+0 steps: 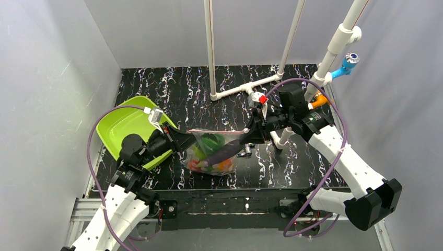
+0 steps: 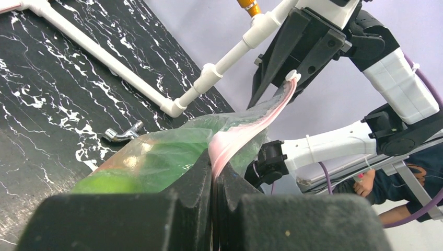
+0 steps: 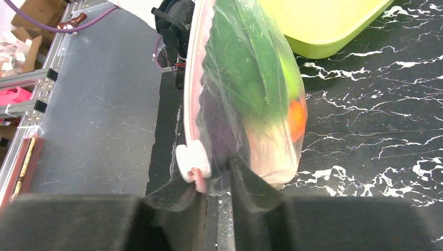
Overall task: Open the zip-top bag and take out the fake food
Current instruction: Pick up the zipper food storage bag at the center of the board.
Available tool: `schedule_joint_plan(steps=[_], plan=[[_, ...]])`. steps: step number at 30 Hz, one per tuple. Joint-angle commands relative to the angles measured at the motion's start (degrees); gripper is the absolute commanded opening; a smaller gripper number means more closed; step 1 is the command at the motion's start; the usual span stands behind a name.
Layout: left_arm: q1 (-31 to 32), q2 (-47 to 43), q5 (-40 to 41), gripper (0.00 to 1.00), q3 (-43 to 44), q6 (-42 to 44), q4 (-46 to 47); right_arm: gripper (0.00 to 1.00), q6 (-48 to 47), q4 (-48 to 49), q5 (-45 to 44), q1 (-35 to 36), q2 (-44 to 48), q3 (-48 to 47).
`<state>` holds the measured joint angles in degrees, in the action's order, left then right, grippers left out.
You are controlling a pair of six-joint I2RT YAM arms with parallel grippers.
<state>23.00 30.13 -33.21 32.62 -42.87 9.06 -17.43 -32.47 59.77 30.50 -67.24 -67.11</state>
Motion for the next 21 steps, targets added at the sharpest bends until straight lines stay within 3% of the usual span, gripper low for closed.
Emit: schedule_joint_plan(steps=[1,3,9,15,18,21], plan=[[0.20,-1.11,0.60,0.00,-0.46,-2.65,6.07,0.21,2.65,2.06,3.94,0.08,-0.71,0.20],[0.20,-1.33,0.82,0.00,-0.94,-2.48,5.99,0.04,2.75,1.79,4.71,0.04,-0.48,-0.24],[0.20,-2.70,3.00,0.03,-0.48,2.10,-1.39,0.01,2.67,-0.46,2.38,-1.12,0.71,-2.17],[0.11,-3.61,0.87,0.57,4.64,10.79,-14.60,0.01,1.41,-2.17,1.29,-2.11,3.30,-1.64],[0.12,-3.57,0.03,0.95,10.06,17.73,-23.94,0.01,0.05,-4.37,0.75,-2.18,3.52,-3.17],[0.11,-2.32,0.49,0.98,17.14,25.11,-33.94,0.01,-2.22,-7.20,0.07,-2.13,3.50,-5.34]])
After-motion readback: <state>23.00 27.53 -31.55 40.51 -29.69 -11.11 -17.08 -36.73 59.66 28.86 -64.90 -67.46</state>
